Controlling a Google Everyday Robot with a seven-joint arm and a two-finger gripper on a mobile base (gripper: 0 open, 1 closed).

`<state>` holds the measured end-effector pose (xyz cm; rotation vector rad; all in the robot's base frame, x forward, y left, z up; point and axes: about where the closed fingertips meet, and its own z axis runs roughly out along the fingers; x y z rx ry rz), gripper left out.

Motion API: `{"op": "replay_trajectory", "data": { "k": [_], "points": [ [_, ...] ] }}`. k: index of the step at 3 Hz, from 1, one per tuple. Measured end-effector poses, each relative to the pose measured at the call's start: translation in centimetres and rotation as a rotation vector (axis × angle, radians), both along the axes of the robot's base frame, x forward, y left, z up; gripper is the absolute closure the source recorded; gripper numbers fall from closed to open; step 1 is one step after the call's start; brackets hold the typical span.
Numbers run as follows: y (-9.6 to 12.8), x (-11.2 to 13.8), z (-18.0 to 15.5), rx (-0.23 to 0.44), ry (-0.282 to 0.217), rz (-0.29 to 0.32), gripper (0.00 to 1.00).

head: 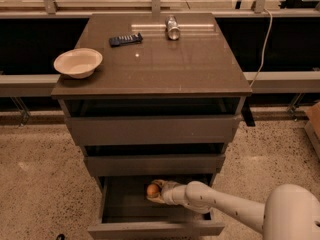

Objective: Place orange into bottom drawer

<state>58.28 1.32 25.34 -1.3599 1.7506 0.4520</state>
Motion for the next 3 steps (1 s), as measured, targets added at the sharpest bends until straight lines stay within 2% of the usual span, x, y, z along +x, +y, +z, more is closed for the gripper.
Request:
{"op": "replay_trajectory", "data": {
  "k": [1,2,3],
  "points": [
    [-2.4,2.4,-4.2,0.028,-0.024,-0.051,1.0],
    [-2.5,2.4,-7.7,0.089,-0.003,0.002,1.0],
    [-3.3,3.5,-7.9,0.119,0.021,0.115,0.74]
  ]
}}
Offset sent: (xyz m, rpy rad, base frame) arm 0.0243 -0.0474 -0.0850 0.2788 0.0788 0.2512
